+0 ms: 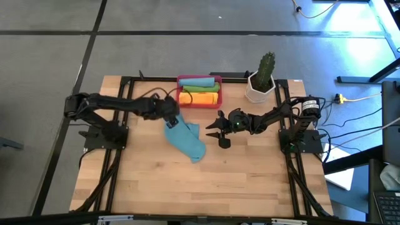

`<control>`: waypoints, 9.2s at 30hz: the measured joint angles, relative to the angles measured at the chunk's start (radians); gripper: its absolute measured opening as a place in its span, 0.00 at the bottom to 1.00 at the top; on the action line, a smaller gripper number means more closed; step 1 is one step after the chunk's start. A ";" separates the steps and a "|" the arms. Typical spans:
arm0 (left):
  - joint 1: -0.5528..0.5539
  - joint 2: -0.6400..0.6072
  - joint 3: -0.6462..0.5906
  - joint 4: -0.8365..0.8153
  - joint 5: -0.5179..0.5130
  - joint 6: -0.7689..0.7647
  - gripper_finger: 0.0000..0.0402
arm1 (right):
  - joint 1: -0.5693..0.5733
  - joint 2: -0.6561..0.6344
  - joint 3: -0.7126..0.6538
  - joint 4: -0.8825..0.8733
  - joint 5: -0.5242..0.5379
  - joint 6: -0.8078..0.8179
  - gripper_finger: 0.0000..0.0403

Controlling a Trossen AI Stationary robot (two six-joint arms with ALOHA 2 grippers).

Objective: Roll microfiber towels into tight, uniform cylinder then place into a basket
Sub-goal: Roll the blue towel

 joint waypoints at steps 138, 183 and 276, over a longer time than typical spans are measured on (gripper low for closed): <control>-0.034 -0.684 -0.290 0.720 0.548 0.817 0.00 | -0.068 -0.001 0.349 -0.447 -0.473 0.007 0.51; -0.034 -0.816 -0.290 0.705 0.394 0.891 0.00 | 0.060 0.082 0.347 -0.639 -0.558 -0.103 0.17; -0.081 -0.748 -0.059 0.377 0.116 0.843 0.00 | -0.193 -0.816 0.549 -1.571 0.342 -0.263 0.01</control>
